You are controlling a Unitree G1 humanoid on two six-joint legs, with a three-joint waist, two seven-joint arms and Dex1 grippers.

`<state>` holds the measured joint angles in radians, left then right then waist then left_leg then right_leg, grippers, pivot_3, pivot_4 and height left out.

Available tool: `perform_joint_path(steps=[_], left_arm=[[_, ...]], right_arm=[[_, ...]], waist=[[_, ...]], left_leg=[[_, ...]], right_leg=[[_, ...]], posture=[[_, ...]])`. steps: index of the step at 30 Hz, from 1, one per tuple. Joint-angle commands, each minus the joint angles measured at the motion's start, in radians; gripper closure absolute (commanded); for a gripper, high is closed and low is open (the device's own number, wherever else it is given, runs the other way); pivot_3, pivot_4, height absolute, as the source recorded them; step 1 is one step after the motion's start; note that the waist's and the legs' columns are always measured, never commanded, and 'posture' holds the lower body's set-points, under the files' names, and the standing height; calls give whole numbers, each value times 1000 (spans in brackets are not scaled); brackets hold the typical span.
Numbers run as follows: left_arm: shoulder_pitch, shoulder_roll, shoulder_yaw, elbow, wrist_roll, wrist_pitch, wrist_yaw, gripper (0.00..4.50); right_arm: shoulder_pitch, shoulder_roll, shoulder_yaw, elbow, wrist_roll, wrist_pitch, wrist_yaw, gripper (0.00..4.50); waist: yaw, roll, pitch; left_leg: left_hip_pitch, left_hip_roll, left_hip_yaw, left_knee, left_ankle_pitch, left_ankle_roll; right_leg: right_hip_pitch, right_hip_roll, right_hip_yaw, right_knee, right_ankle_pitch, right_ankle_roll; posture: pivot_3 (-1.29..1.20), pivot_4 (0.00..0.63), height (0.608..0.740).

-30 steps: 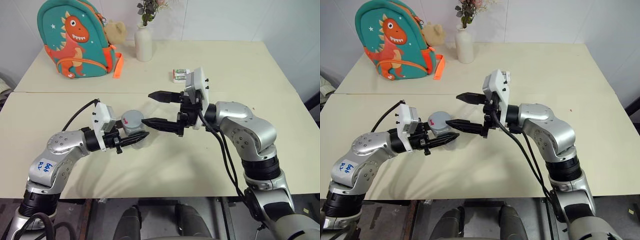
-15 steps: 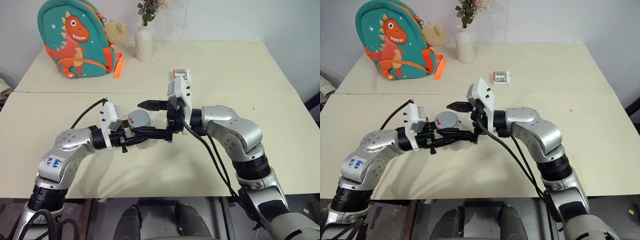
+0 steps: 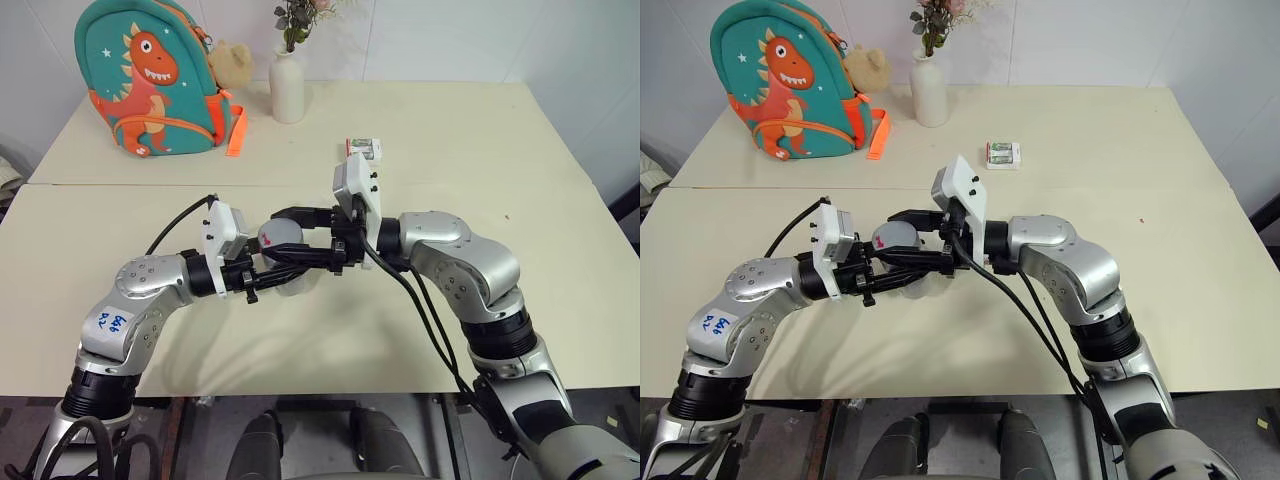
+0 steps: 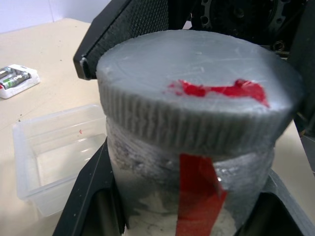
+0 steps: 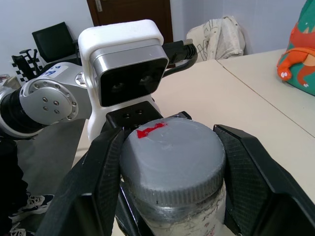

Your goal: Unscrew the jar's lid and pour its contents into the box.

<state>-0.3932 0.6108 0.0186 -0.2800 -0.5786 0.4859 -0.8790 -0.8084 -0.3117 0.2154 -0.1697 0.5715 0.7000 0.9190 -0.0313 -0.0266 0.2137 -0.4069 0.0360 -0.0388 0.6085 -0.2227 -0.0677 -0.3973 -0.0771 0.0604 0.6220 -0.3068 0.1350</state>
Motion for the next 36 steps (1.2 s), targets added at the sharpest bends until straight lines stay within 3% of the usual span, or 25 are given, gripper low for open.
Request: perform_joint_path(steps=[1, 8, 14, 19, 25, 31, 36], left_arm=[[-32, 21, 14, -6, -62, -3, -106, 2507], [-69, 72, -44, 24, -62, 1, -315, 2507], [-99, 38, -26, 47, -62, -25, -310, 2507], [-78, 36, -7, 28, -67, -27, -298, 2507], [-71, 42, 20, 24, -70, -15, -268, 2507], [-58, 58, 50, 36, -25, -13, -197, 2507], [-85, 41, 27, 73, 29, -21, -126, 2507]], right_arm=[[-55, -44, -7, 22, 10, -72, 145, 1962], [-172, -107, 35, 184, 16, -132, 467, 1962], [-228, -112, 49, 275, -15, -172, 559, 1962], [-213, -113, 51, 267, -14, -153, 551, 1962], [-206, -108, 24, 259, -9, -148, 513, 17], [-187, -89, -48, 238, -21, -169, 387, 17], [-138, -61, -36, 108, 12, -76, 282, 17]], waist=[[1, 0, 0], [-3, 1, 0], [-1, 1, 0], [-2, 1, 1], [0, 1, 1], [0, 1, 1], [0, 1, 1]], left_leg=[[0, 0, 0, 0, 0, 0], [0, 0, 0, 0, 0, 0], [0, 1, 0, 0, 0, 0], [0, 1, 0, 1, 0, 0], [0, 1, 0, 1, 0, 0], [0, 1, 0, 2, 0, 0], [0, 1, 0, 1, 0, 0]], right_leg=[[0, 0, 0, 0, 0, 0], [0, 0, 0, 0, 0, 0], [0, 1, 0, 0, 0, 1], [0, 1, 0, 1, 0, 1], [-1, 1, 0, 2, -1, 1], [-1, 1, 0, 3, -1, 1], [-1, 1, 0, 2, -1, 1]], posture=[[0, 150, 740], [0, 150, 740], [0, 150, 740], [0, 150, 740], [0, 150, 740], [0, 150, 740], [0, 150, 740]])
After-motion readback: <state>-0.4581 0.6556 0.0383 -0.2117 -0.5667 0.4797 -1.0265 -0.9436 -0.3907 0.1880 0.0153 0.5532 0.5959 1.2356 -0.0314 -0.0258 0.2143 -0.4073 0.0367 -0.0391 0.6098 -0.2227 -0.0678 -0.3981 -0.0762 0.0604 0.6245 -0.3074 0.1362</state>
